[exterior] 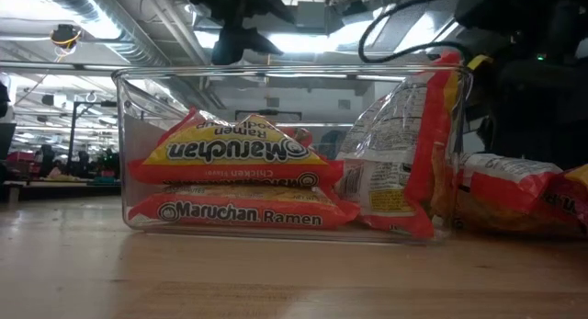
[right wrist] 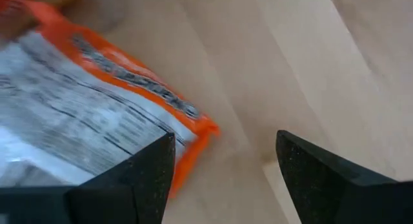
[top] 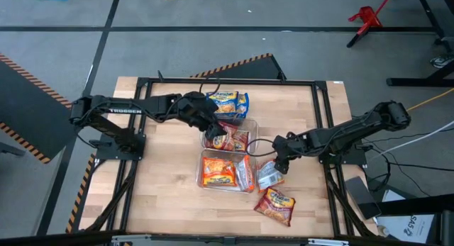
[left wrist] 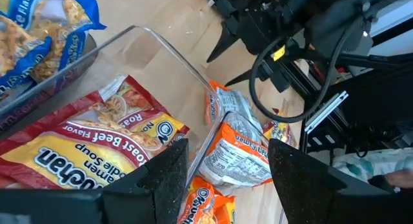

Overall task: Sort Maruchan noodles
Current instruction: Put the orange noodle pack into the bottom transparent bin

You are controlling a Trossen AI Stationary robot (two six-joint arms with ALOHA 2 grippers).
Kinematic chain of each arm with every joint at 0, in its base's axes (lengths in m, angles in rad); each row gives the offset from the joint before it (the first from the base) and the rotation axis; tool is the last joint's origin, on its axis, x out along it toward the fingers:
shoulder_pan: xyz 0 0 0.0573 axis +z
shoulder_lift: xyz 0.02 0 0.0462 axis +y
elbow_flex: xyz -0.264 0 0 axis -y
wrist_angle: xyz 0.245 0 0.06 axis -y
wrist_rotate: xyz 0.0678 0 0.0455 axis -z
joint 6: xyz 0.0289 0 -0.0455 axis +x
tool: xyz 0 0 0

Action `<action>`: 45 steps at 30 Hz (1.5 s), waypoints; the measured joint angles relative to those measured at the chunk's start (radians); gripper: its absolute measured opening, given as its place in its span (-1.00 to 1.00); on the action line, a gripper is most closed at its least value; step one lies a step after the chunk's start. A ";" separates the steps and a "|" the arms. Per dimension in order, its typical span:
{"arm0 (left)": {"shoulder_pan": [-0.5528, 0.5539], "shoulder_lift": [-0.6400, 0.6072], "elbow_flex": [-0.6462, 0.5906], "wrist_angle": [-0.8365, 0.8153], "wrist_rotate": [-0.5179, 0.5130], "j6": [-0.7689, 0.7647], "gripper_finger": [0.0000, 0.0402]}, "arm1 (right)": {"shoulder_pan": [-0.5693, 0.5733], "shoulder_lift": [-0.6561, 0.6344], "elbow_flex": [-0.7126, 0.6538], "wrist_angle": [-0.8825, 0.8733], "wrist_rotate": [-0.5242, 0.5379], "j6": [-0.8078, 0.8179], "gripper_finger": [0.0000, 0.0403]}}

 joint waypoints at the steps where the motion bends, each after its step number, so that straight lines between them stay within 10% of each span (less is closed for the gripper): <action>1: -0.003 0.000 0.000 0.000 0.000 0.000 0.02 | -0.008 0.000 -0.003 0.019 -0.008 -0.015 0.26; 21: -0.023 0.000 0.000 -0.003 -0.010 0.077 0.02 | -0.124 0.061 -0.108 0.238 -0.314 -0.221 0.96; 32: -0.023 0.000 0.000 -0.003 -0.027 0.077 0.02 | -0.126 0.119 -0.104 0.287 -0.372 -0.219 0.69; 45: -0.023 0.000 0.000 -0.002 -0.051 0.077 0.02 | -0.123 0.121 -0.106 0.272 -0.444 -0.212 -0.40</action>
